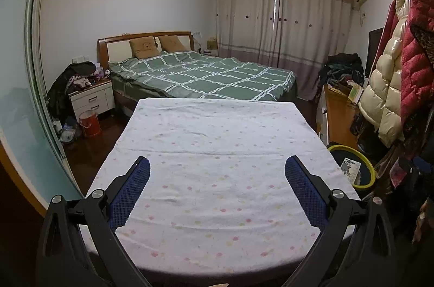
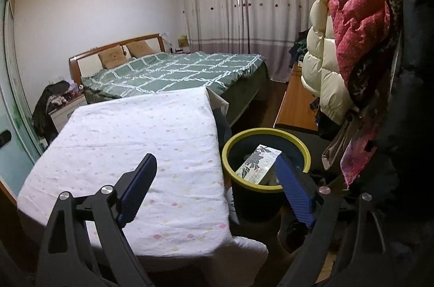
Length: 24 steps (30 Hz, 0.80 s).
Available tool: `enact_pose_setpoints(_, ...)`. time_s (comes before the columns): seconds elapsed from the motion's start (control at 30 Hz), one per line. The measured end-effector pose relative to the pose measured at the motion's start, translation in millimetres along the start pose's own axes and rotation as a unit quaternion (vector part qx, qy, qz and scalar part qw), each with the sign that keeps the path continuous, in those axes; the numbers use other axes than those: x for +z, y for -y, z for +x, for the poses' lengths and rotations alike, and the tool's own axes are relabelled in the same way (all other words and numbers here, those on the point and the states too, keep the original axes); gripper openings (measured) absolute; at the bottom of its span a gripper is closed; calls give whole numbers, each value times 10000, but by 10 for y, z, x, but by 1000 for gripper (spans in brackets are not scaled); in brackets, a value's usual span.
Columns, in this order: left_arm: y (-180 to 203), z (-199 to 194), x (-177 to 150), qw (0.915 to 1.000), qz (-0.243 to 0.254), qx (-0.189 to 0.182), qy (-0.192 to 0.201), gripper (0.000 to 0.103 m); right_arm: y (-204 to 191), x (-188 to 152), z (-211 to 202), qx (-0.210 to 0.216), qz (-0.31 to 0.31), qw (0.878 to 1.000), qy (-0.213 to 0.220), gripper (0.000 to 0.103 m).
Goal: Collect trash
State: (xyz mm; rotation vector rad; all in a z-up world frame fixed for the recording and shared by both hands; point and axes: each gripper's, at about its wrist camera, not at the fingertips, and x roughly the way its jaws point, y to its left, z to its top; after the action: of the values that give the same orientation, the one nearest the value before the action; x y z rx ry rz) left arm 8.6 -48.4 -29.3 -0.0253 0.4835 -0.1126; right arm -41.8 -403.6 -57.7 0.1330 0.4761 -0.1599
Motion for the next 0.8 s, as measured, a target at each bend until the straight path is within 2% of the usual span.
enact_pose_setpoints(0.47,-92,-66,0,9995,-163,263,-27,98,-76,-11,17,158,38,9999,-11,88)
enact_pose_setpoints(0.8,-92,17,18,9994,-163,284,-108,98,-31,-8,11,150,104,9998,9,88)
